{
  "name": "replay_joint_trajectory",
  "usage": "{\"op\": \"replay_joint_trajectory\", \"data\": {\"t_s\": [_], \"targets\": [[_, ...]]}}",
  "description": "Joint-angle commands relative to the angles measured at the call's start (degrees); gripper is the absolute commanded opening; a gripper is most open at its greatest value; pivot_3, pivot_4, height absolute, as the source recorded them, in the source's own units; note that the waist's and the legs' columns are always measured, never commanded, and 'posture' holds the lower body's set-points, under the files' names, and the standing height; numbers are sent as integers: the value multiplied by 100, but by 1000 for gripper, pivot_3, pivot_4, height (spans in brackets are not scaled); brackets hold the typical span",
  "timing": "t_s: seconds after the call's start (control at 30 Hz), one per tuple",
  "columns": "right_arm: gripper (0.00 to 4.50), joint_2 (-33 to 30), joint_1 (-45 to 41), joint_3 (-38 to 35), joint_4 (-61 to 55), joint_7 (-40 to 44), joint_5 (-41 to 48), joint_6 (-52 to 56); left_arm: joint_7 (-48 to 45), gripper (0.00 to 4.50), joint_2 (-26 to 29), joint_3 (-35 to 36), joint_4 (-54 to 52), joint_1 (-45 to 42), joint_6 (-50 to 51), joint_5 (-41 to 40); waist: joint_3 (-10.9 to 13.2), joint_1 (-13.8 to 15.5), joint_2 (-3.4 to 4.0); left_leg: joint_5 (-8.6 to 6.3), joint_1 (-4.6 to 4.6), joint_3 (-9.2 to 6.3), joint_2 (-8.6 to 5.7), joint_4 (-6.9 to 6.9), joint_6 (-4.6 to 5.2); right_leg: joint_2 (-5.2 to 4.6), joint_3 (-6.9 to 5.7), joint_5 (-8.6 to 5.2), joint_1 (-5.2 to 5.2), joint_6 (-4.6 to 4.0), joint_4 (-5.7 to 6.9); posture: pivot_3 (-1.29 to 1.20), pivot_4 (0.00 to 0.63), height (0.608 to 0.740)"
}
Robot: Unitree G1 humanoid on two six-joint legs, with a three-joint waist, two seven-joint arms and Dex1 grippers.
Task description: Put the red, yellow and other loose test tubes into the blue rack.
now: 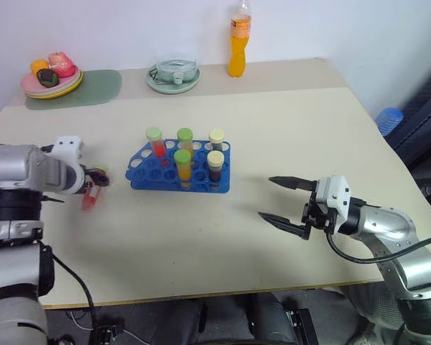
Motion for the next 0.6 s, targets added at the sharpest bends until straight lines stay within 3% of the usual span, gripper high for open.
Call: {"op": "replay_joint_trajectory", "data": {"t_s": [0.03, 0.1, 0.13, 0.47, 0.6], "targets": [[4165, -49, 63, -161, -387, -70, 131, 62, -158, 1978, 6, -174, 119, -140, -86, 253, 0, -7, 0, 0, 1, 0, 1, 0, 0, 0, 0, 0, 0, 0, 0, 0, 150, 740], [4165, -84, 66, -206, -464, -70, 201, 140, -218, 941, -30, -168, 125, -156, -47, 305, -1, -8, 2, 0, 1, 1, 1, 0, 0, 0, 0, 0, 0, 0, 2, 0, 150, 740], [4165, -97, 64, -224, -491, -66, 229, 171, -249, 751, -34, -157, 108, -149, -31, 329, -1, -6, 2, 0, 2, 1, 1, 0, 0, 0, 0, 0, 0, 0, 2, 0, 150, 740], [4165, -32, -263, -98, -448, 175, 451, 153, -442, 751, 183, 222, -545, 256, 376, 369, -2, -69, 1, 0, 1, 1, 2, 0, 0, 0, 0, 0, 0, 0, 1, 0, 150, 740], [4165, 17, -438, -23, -364, 334, 493, 54, -697, 751, 388, 541, -1430, 648, 528, 167, -1, -146, 1, -1, -1, -1, 2, 0, 1, 0, 0, 0, -1, 0, 1, 0, 150, 740]]}}
